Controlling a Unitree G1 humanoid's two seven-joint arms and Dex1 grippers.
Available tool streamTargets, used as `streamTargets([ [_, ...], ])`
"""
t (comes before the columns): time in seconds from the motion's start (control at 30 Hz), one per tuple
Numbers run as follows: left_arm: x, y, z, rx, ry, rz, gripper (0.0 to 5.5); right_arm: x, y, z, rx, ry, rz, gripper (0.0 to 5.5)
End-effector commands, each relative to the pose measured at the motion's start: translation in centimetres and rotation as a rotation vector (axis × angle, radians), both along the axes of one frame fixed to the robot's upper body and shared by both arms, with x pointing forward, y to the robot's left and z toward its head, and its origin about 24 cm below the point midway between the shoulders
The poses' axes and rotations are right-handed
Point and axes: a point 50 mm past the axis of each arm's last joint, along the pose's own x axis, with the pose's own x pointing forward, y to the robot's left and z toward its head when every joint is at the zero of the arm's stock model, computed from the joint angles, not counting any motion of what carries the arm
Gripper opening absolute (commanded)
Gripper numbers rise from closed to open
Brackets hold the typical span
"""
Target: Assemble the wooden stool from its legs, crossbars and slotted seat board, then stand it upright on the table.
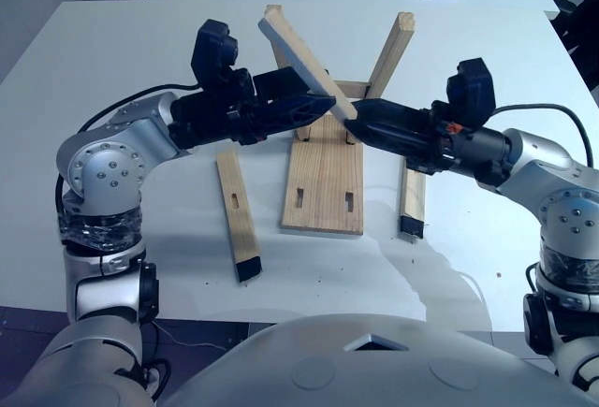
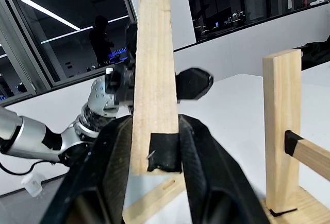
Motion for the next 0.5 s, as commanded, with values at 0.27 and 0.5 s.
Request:
streamTargets([
  [0.27, -0.3, 0.2, 1.2, -0.035, 0.010, -0.084, 3.39, -0.5, 0.1, -0.4, -0.025, -0.003, 0.032, 1.33],
  [0.5, -1.3, -0.1, 1.6, -0.050, -0.021, -0.180, 3.39, -0.8, -0.5, -0.5, -0.042, 0.005, 0.066, 1.33],
])
